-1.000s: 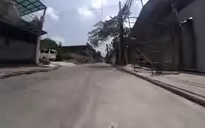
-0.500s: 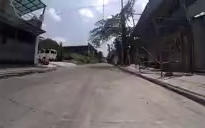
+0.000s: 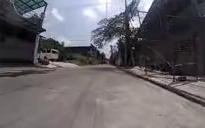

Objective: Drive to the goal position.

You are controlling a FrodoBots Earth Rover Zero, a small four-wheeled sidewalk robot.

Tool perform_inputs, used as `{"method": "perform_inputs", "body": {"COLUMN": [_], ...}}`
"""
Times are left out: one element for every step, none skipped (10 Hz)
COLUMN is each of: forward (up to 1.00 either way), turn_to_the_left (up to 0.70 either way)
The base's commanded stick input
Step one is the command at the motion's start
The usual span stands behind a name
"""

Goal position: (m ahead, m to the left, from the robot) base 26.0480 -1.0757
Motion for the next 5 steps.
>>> {"method": "perform_inputs", "body": {"forward": [0.98, 0.98, 0.98, 0.98, 0.98], "turn_to_the_left": [0.0, 0.0, 0.0, 0.0, 0.0]}}
